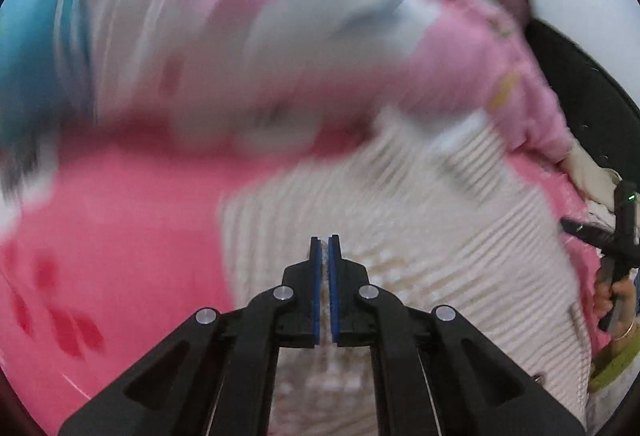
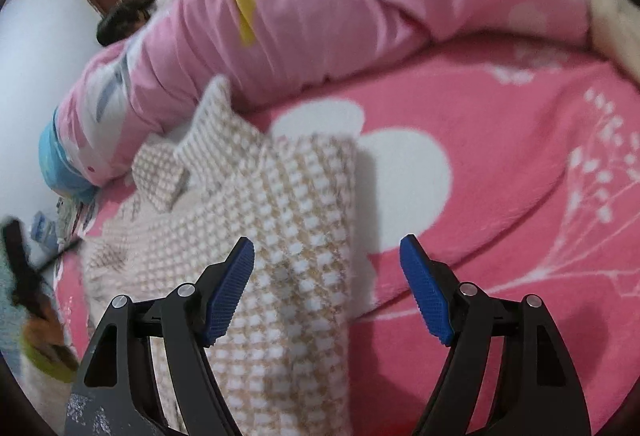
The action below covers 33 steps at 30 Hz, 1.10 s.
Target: Fold large clothes
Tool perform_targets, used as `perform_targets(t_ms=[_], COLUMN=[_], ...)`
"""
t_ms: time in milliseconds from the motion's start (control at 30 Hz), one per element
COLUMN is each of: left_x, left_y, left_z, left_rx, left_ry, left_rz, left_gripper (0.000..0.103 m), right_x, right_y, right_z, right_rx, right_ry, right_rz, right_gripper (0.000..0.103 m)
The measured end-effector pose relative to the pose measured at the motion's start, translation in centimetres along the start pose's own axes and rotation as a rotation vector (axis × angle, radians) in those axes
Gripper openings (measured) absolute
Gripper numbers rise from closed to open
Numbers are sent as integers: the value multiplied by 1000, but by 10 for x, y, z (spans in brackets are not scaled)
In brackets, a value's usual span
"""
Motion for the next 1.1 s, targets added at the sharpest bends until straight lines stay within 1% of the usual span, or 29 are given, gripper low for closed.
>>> perform_targets(t_ms=[67, 133, 167, 200, 233, 300, 333, 367, 400, 467, 500, 533, 567, 600, 667, 700, 733, 800, 833, 900, 933, 967, 1000, 1033, 1067, 1100], left_x=[-13, -11, -10, -8, -4, 3, 7, 11, 16, 27, 30, 31, 28, 23, 15, 9, 5, 0, -4, -6, -6, -5, -3, 0, 3, 4], left_y=[-2, 4, 5, 5, 6, 8, 12, 15, 25, 46, 54, 58, 55, 41, -2, -21, -28, -20, -12, 1, 11, 19, 22, 24, 22, 16], left_z=[11, 11, 9, 6, 6, 2, -1, -4, -10, -21, -25, -28, -29, -25, -10, 0, 6, 10, 8, 5, 4, 5, 6, 8, 11, 14], left_rx=[5, 30, 34, 35, 36, 50, 63, 76, 107, 186, 220, 242, 241, 198, 61, 0, -23, 27, 41, 61, 79, 82, 75, 60, 30, -4], left_ry=[41, 18, 4, -5, -14, -37, -52, -59, -69, -87, -99, -108, -109, -110, -161, -170, -163, -105, -69, -34, -20, -8, 0, 7, 12, 12], left_rz=[56, 64, 59, 53, 48, 43, 40, 45, 64, 97, 101, 94, 76, 34, -78, -107, -105, -62, -41, -18, 16, 50, 81, 115, 135, 121], left_gripper=[3, 3, 3, 3, 3, 3, 3, 3, 3, 2, 2, 3, 3, 3, 3, 4, 4, 7, 8, 13, 20, 24, 36, 45, 48, 49], right_x=[-1, -5, -7, -9, -12, -17, -22, -28, -32, -33, -32, -29, -26, -21, -12, -9, -4, 4, 8, 13, 14, 12, 8, 0, -7, -18], right_y=[-13, -22, -26, -30, -32, -28, -22, -13, -7, 4, 5, 5, -1, -9, -28, -32, -34, -28, -23, -7, 5, 17, 23, 30, 33, 35], right_z=[-6, -13, -16, -20, -22, -25, -24, -23, -21, -17, -16, -15, -13, -13, -13, -14, -15, -17, -19, -20, -21, -20, -18, -15, -11, -5], right_rx=[-42, -75, -89, -98, -103, -82, -52, -13, 22, 84, 103, 123, 125, 110, 71, 62, 62, 60, 58, 77, 96, 113, 120, 125, 126, 121], right_ry=[-21, -23, -16, 2, 19, 43, 65, 93, 116, 125, 124, 124, 117, 106, 87, 79, 60, 30, 19, 8, 6, 15, 31, 62, 85, 120], right_rz=[-35, -56, -55, -43, -22, -9, 6, 21, 31, 34, 33, 37, 49, 62, 78, 80, 80, 73, 74, 61, 46, 22, 5, -10, -14, -17], right_gripper=[73, 72, 68, 48, 36, 19, 17, 16, 16, 16, 16, 16, 16, 17, 25, 33, 46, 59, 60, 60, 60, 60, 63, 66, 67, 68])
Point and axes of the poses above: each gripper's, at about its wrist camera, not at the fingertips, and y roughly against the way its jaws point, x to its right, z to its underside, the point moved 3 cm from there along -y, roughly the way its jaws point, and after that the axes turned 3 degrees about z, right-handed, at the moved point
